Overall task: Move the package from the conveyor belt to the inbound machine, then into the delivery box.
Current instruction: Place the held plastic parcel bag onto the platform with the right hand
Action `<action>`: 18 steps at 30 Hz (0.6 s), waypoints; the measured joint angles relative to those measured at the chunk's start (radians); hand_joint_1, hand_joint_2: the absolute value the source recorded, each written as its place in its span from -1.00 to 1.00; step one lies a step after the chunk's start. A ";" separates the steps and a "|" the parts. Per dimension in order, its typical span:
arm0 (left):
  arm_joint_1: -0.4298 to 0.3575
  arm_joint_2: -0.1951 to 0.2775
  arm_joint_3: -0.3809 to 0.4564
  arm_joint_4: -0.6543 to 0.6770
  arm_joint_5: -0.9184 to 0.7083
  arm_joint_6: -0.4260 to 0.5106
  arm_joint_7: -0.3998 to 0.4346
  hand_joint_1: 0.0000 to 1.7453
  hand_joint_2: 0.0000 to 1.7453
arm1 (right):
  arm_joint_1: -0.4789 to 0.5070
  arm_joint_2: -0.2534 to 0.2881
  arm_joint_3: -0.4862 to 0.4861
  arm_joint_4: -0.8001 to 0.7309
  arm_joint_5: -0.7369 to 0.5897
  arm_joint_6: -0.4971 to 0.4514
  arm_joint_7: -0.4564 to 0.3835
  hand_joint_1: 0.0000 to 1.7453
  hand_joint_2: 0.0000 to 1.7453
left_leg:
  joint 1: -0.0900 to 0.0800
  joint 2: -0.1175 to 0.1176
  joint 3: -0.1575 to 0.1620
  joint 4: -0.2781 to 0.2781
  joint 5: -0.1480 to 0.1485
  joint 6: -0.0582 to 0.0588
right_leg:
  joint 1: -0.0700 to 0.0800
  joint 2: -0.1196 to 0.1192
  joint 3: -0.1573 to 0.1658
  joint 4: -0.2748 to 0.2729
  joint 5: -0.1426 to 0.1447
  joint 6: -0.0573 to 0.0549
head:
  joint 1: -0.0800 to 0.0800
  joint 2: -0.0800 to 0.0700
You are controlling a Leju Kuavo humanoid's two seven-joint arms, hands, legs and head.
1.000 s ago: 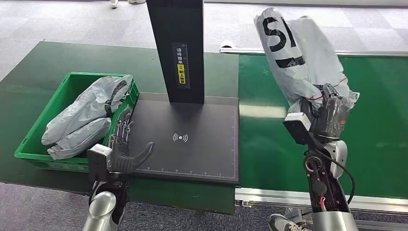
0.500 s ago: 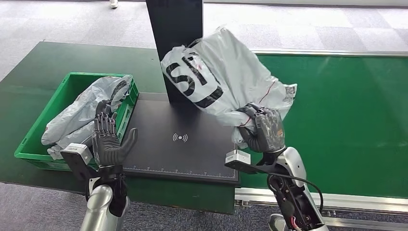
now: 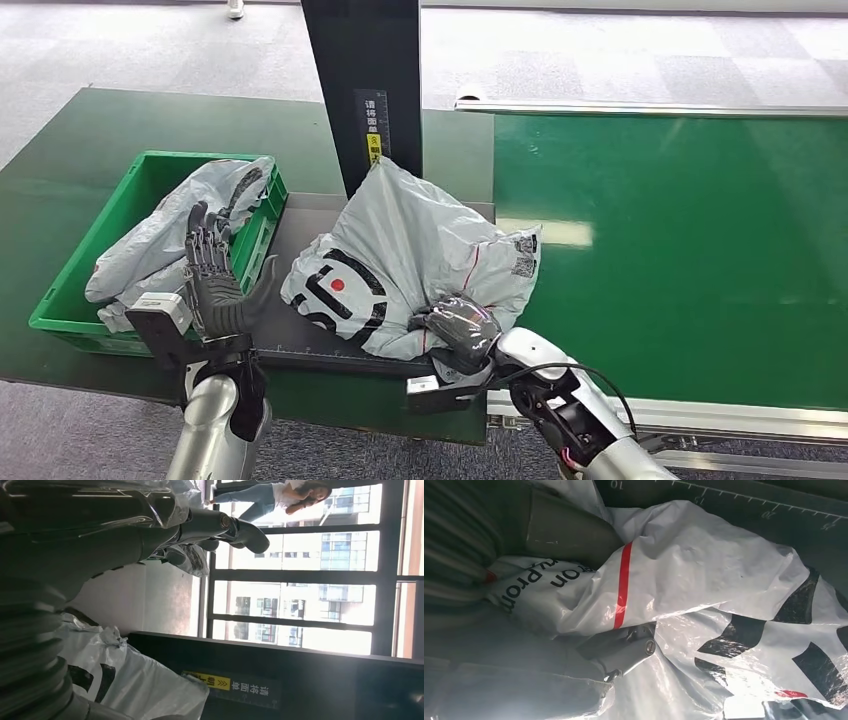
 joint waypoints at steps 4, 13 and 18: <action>0.000 0.000 0.000 0.000 0.007 -0.002 0.002 -1.00 1.00 | -0.023 0.005 0.031 0.023 -0.034 -0.044 -0.051 1.00 1.00 | 0.000 0.000 0.000 0.000 0.000 0.000 | 0.000 0.000 0.000 0.000 0.000 0.000 | 0.000 0.000; -0.019 -0.004 -0.001 0.010 -0.011 0.018 0.001 -1.00 1.00 | -0.025 0.027 0.026 -0.011 -0.081 -0.299 -0.119 -0.62 1.00 | 0.000 0.000 0.000 0.000 0.000 0.000 | 0.000 0.000 0.000 0.000 0.000 0.000 | 0.000 0.000; -0.025 -0.005 -0.006 0.023 -0.012 0.014 0.001 -1.00 1.00 | -0.021 0.039 -0.032 -0.035 -0.172 -0.360 -0.178 -1.00 1.00 | 0.000 0.000 0.000 0.000 0.000 0.000 | 0.000 0.000 0.000 0.000 0.000 0.000 | 0.000 0.000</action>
